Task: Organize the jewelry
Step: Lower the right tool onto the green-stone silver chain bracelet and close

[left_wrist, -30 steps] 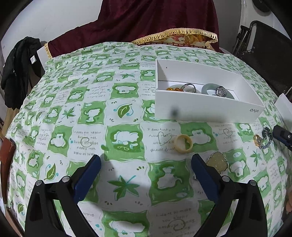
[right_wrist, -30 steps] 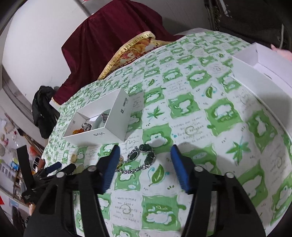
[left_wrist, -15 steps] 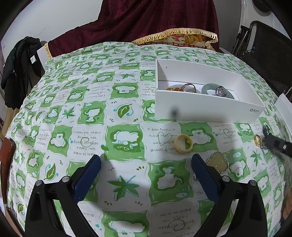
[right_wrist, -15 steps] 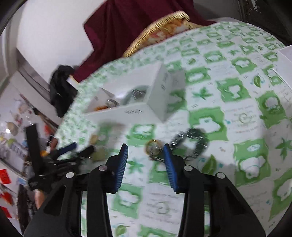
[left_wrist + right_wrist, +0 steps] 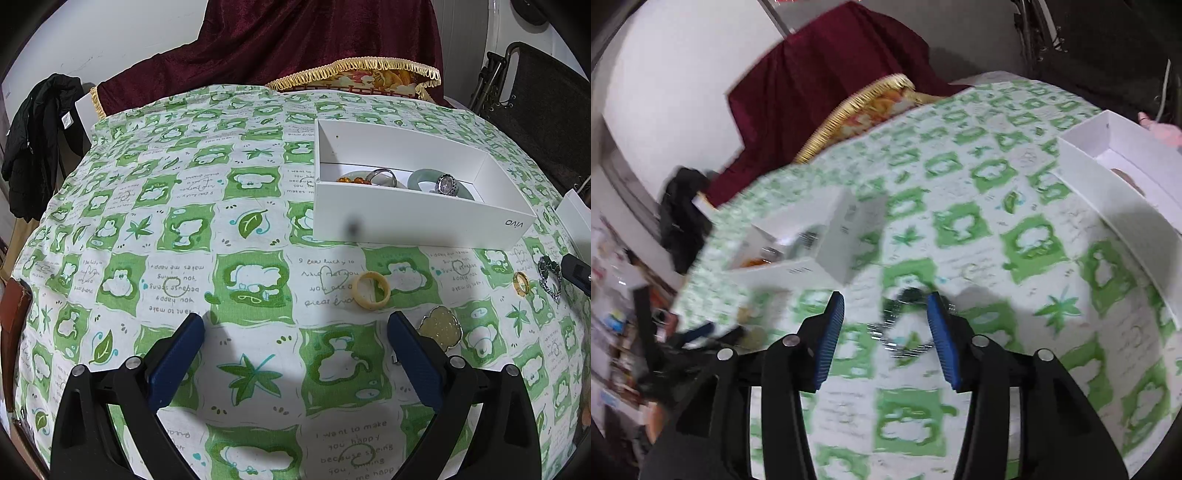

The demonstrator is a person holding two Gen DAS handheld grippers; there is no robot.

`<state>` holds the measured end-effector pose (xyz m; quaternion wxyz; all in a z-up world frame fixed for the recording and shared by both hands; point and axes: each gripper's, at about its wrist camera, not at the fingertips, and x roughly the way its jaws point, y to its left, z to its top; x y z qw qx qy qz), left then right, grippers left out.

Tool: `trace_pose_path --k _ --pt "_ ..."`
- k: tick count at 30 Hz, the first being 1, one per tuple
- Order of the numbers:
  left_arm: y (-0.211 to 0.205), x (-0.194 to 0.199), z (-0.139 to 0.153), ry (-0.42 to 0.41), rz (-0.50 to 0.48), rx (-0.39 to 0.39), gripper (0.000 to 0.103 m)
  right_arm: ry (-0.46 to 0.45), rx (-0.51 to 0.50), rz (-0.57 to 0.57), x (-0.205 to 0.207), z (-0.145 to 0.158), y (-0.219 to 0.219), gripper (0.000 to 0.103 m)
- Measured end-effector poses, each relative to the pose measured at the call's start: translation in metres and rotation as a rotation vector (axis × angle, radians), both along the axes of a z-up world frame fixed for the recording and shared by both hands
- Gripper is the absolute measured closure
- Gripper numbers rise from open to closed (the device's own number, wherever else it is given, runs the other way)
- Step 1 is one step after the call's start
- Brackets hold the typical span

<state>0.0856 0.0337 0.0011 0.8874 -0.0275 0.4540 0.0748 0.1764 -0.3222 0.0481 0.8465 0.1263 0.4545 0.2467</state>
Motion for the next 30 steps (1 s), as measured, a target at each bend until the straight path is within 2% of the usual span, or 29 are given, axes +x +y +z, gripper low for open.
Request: trace_pose_path --k 9,11,13,16,19,22,27,28,30 --pt "0.0 0.0 0.0 0.0 0.0 0.0 0.003 0.03 -0.083 -0.002 0.017 -0.015 0.003 0.057" --pt "0.0 0.0 0.0 0.0 -0.001 0.0 0.003 0.027 -0.086 0.009 0.017 -0.014 0.003 0.06" --pt "0.001 0.0 0.0 0.002 -0.008 -0.001 0.003 0.042 -0.065 0.034 0.015 -0.015 0.004 0.07" --pt "0.003 -0.001 0.001 0.008 -0.027 -0.011 0.003 0.06 -0.038 0.123 0.008 -0.015 0.015 0.073" --pt "0.006 -0.001 0.002 0.004 -0.03 -0.029 0.003 0.02 -0.097 0.131 0.003 -0.012 0.023 0.076" --pt "0.016 -0.001 0.006 -0.01 -0.039 -0.086 0.003 0.006 -0.125 0.092 0.006 -0.012 0.018 0.076" --pt "0.053 -0.002 0.015 -0.074 0.008 -0.304 0.004 -0.018 -0.162 0.103 0.004 -0.011 0.024 0.074" --pt "0.055 -0.003 0.015 -0.082 0.003 -0.331 0.004 -0.015 -0.155 0.101 0.003 -0.012 0.024 0.074" --pt "0.05 -0.002 0.017 -0.086 -0.019 -0.333 0.004 -0.008 -0.142 0.096 0.003 -0.012 0.024 0.074"
